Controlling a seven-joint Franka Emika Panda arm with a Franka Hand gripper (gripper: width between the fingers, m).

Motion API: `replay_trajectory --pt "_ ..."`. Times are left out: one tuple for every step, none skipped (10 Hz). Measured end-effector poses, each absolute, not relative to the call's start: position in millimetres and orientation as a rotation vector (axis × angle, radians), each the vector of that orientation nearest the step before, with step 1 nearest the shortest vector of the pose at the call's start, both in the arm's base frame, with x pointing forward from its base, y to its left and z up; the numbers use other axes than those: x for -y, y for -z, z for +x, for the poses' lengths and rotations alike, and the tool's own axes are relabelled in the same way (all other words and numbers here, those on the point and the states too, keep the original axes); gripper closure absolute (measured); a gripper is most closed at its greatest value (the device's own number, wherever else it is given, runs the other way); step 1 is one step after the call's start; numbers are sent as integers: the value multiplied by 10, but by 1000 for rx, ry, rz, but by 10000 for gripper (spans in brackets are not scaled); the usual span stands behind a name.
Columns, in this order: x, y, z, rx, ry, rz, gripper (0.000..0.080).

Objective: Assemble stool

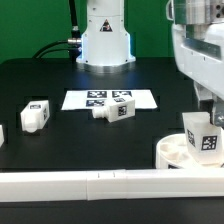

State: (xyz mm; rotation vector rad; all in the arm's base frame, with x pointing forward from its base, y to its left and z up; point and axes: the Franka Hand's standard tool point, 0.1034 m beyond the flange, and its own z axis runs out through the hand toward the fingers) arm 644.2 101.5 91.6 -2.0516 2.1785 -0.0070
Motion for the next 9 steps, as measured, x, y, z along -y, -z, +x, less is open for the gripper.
replay_trajectory --pt "-1014 -916 6442 -2166 8 -2066 469" --pt "-1014 -914 6440 -2138 10 -2095 469" --pt "-1020 -915 6436 -2086 13 -2149 469" --pt "-1029 -929 6424 -1913 20 -2307 293" --pt "-1029 -960 6424 -1734 31 -2444 183" --pt "-1029 -1000 6422 -1487 42 -2605 183" --pt "-1036 -1027 6425 -1339 53 -2682 156" --pt "-1030 -1010 6422 -1312 56 -2698 156" --pt "-1022 -1008 6422 -1205 65 -2751 151"
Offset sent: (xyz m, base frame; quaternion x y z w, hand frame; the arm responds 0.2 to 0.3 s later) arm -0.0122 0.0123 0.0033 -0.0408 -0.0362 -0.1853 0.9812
